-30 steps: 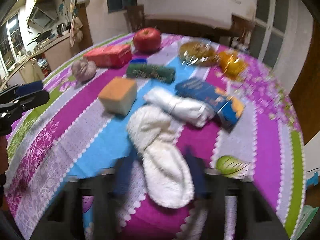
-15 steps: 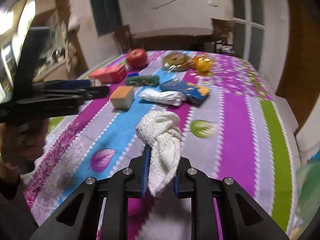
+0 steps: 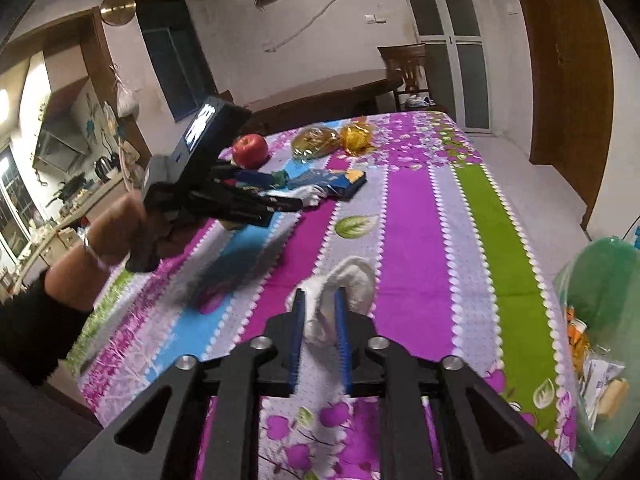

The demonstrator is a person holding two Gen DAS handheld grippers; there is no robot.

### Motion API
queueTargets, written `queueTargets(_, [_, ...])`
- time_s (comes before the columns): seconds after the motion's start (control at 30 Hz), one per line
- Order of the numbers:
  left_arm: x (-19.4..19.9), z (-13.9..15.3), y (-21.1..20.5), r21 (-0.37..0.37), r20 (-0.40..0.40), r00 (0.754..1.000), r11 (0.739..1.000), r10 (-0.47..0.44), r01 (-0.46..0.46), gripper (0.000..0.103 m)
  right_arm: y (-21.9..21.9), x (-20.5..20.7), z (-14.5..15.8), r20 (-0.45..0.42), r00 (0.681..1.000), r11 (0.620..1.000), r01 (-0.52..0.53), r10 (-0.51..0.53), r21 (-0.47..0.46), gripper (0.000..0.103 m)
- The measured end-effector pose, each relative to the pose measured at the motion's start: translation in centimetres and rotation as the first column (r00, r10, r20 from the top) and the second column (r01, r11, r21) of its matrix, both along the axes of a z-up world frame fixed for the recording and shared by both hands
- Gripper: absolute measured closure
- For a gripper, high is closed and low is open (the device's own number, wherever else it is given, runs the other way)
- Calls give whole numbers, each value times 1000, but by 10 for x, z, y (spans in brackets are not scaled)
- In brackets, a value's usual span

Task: Collect trash
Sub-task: 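Grasp the white knitted sock with the right gripper while the left grasps the white plastic bag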

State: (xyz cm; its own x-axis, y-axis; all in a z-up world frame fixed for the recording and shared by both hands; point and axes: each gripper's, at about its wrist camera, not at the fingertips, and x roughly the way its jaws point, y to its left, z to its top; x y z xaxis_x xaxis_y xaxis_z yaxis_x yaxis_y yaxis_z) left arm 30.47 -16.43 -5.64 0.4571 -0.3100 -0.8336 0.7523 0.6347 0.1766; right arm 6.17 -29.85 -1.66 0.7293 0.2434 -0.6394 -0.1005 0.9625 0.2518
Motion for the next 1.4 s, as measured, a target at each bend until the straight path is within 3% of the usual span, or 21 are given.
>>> queueTargets(0.07, [-1,-7,-4,22,-23,999,999,-44,45,34,-3,-2,-3,-10,1000,1000,6,-6,-2,97])
queueTargets(0.2, [-8,-4,-2,15,-17,998,998,-62,63,62,-2,-3,-6,-34,999,1000,-26,26,-3,93])
queueTargets(0.23, [-9,-4,-1,14,-15,998,998,-65,65,66,-1,-5,-3,-18,1000,999,-26,26,-29,73])
queueTargets(0.27, [-11,-3,3,10,-13,998,998,-64,64,68,1,-6,2,0,1000,999,-18,19,-47,40])
queueTargets(0.3, [-12,-2,4,4,-18,998,998,-64,64,71,0,-11,10,48,999,997,-3,7,-73,28])
queueTargets(0.33, [-16,0,6,-5,-27,997,997,-75,75,72,0,-14,18,97,995,995,-2,12,-103,19])
queueTargets(0.43, [-27,-3,4,22,4,996,995,-94,94,72,10,-4,26,85,988,974,-111,129,-196,16])
queueTargets(0.53, [-28,-4,0,36,24,997,996,-78,77,70,27,21,8,-45,961,905,-271,272,-329,15])
queueTargets(0.63, [-25,-5,-1,25,14,998,998,-54,54,65,31,40,-14,-170,935,865,-353,312,-357,19])
queueTargets(0.67, [-25,-6,-1,24,15,999,998,-50,50,65,31,42,-19,-192,930,865,-362,313,-348,37])
queueTargets(0.73, [-26,-7,-1,7,19,999,999,-48,48,70,29,45,-30,-243,912,872,-393,330,-290,62])
queueTargets(0.77, [-27,-7,-1,1,15,999,999,-49,49,72,29,43,-31,-225,917,879,-384,329,-283,69])
queueTargets(0.87, [-33,-4,-1,1,70,997,999,-36,36,78,34,39,-30,-197,934,888,-346,296,-303,72])
queueTargets(0.97, [-37,16,4,-63,89,996,998,12,-7,79,30,33,-18,-146,960,913,-273,239,-304,72])
queueTargets(1.13, [-63,64,-12,-139,156,988,990,8,14,79,-10,16,34,-18,997,963,-76,73,-257,72])
queueTargets(1.23, [-87,86,-44,-152,208,978,987,-26,58,79,-34,2,65,39,999,963,37,-28,-266,72])
queueTargets(1.4, [-125,109,-102,-180,269,959,974,-85,137,79,-78,-14,90,51,983,939,185,-178,-291,72])
